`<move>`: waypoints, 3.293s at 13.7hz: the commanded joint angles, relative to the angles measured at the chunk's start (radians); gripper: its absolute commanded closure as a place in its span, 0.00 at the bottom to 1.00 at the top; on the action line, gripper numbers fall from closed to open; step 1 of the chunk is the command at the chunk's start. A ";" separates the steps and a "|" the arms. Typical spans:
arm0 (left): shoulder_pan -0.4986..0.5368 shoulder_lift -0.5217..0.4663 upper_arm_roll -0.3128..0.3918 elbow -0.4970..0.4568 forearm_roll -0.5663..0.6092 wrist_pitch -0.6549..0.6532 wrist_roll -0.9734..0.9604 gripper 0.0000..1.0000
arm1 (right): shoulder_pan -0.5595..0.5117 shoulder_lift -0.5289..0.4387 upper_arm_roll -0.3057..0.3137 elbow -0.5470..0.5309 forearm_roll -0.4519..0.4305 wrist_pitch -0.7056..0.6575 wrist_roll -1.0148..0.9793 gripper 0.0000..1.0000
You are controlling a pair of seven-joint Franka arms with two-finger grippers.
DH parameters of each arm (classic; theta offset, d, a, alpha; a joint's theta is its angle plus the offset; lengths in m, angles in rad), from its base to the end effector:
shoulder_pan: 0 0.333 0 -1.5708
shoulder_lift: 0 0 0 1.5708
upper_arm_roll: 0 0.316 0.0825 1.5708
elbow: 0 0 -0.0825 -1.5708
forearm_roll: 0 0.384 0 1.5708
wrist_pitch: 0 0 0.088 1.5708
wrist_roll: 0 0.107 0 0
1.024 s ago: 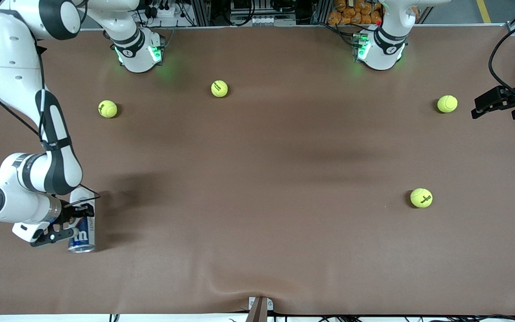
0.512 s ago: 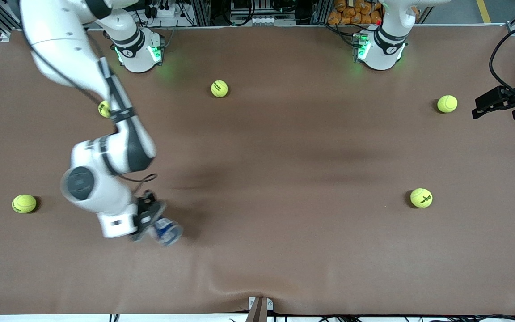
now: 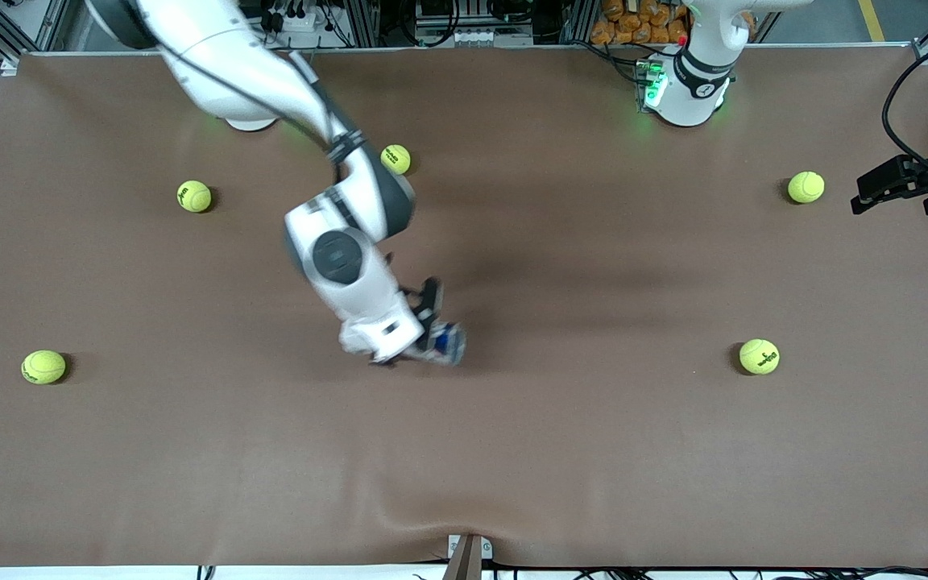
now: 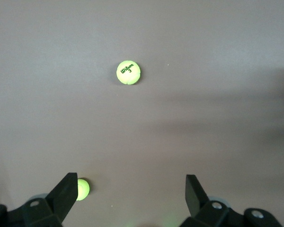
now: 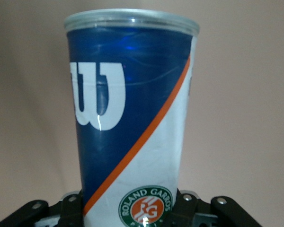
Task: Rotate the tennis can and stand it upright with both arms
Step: 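Carry the can with the right gripper to the table's middle, then lay the can down, open the right gripper while the left gripper approaches, then withdraw the right gripper while the left gripper moves toward the can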
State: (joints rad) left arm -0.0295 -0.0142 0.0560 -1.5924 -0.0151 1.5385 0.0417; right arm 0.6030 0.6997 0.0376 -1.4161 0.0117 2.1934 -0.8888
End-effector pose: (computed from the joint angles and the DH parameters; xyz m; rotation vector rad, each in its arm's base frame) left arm 0.5461 0.0130 0.6194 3.1237 -0.0241 -0.0612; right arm 0.5914 0.4345 0.2935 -2.2654 -2.1385 -0.1271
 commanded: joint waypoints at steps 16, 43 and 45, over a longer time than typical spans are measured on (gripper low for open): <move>-0.021 0.051 -0.011 0.017 -0.025 -0.001 -0.008 0.00 | 0.150 0.046 -0.007 -0.009 -0.102 0.049 -0.010 0.00; -0.084 0.299 -0.082 -0.283 -0.863 0.408 0.127 0.00 | -0.618 -0.653 -0.136 -0.035 0.001 -0.797 0.732 0.00; -0.085 0.322 -0.082 -0.326 -0.979 0.414 0.218 0.00 | -0.646 -0.706 -0.134 -0.034 0.001 -0.813 0.764 0.00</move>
State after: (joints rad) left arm -0.1171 0.2933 -0.0176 -1.8774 -0.9099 1.9285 0.1813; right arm -0.0221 0.0674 -0.1072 -1.4076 0.0010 1.3840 -0.1742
